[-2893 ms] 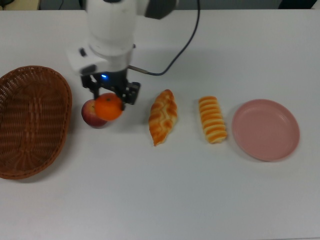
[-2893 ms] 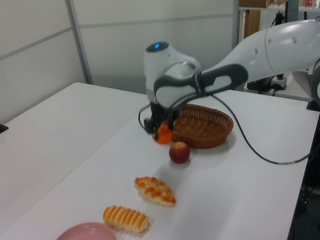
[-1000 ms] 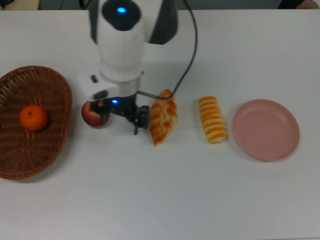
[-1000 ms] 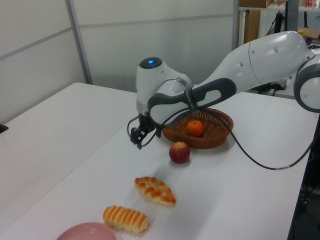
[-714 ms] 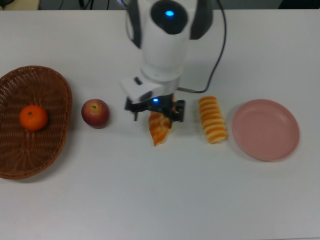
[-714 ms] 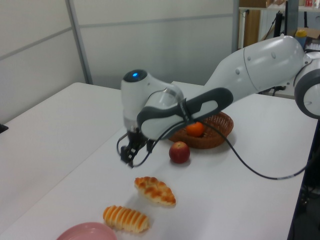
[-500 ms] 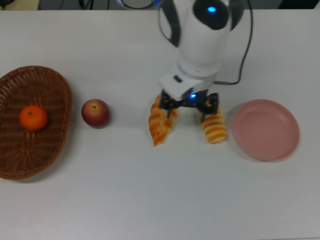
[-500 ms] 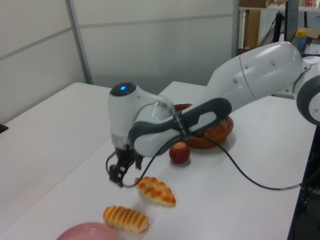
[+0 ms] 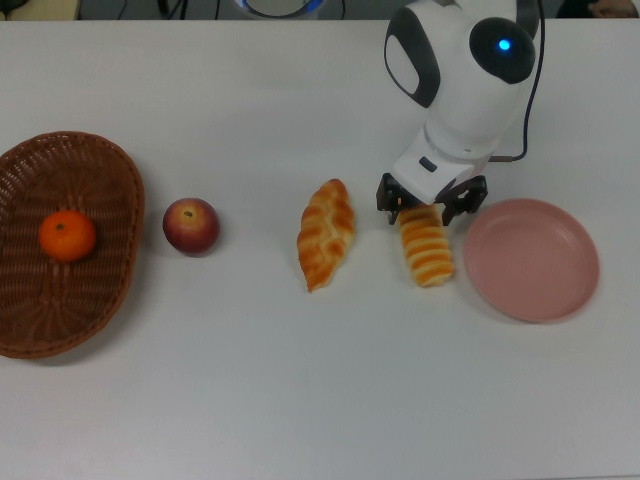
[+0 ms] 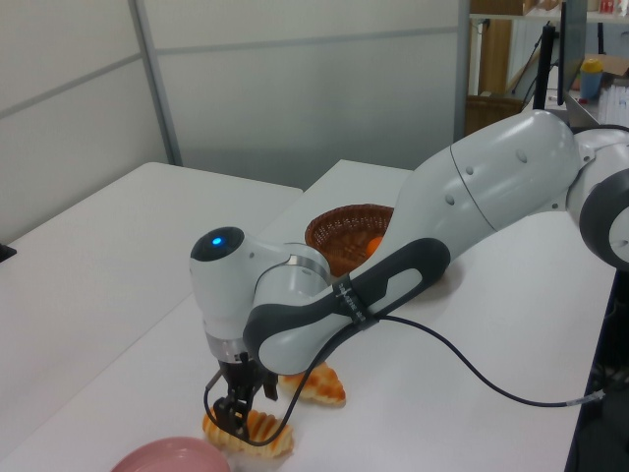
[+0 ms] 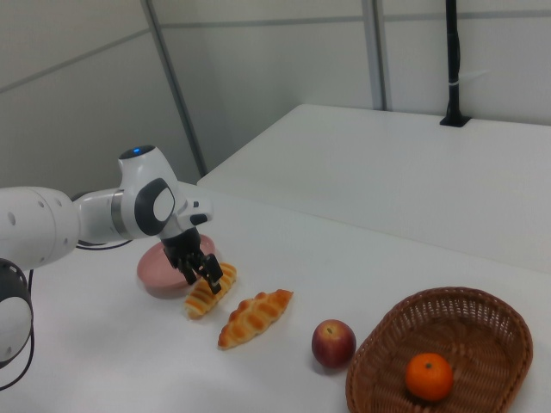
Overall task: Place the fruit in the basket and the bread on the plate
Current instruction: 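Grasp the striped bread roll with the gripper, then carry the striped roll onto the pink plate and release, then move the gripper back over the red apple and lower, then grasp the red apple with the gripper, then lift the apple into the basket beside the orange, release, then move the gripper down onto the braided bread roll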
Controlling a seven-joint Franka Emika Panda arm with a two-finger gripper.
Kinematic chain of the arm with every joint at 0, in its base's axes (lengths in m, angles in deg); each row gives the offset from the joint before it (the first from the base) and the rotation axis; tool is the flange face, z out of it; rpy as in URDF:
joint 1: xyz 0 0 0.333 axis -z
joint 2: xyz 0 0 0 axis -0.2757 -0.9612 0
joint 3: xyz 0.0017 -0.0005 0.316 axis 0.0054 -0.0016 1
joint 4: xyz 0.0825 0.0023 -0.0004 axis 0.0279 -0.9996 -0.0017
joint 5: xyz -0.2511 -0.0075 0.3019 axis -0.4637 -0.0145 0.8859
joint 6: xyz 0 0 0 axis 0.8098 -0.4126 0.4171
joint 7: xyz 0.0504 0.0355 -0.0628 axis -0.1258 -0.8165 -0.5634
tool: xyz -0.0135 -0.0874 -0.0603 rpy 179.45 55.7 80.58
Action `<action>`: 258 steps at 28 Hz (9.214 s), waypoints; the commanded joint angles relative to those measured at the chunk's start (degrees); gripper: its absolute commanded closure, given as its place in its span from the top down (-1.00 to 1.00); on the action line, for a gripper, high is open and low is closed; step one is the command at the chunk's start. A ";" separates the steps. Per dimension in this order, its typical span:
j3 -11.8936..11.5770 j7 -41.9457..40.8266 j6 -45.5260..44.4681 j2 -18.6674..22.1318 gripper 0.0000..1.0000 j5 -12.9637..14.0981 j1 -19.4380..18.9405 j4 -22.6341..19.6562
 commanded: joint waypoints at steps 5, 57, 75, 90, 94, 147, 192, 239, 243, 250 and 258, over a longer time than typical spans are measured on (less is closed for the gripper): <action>-0.77 -0.29 -0.51 -0.89 0.13 0.17 -0.48 -0.96; -1.21 7.00 6.61 -2.11 -0.23 -2.54 -8.74 6.77; -1.47 7.45 -6.36 5.26 1.00 2.37 0.56 6.69; -1.47 -3.17 -21.78 5.00 1.00 1.31 17.26 6.25; -1.56 -6.08 -21.43 4.82 1.00 1.23 19.12 6.25; -6.04 -7.76 -13.07 -1.42 -0.18 -4.23 21.59 4.31; -7.45 -14.26 13.91 -2.83 0.62 -6.42 33.19 9.15; 3.54 -15.14 -8.42 2.28 1.00 1.05 14.29 -2.90; 3.45 -15.05 -6.58 1.66 1.00 0.52 14.29 -4.12; 3.54 -14.01 -5.34 1.74 0.78 -0.27 13.67 -5.71; 3.45 -8.99 -5.43 2.62 -0.86 0.52 14.90 -5.00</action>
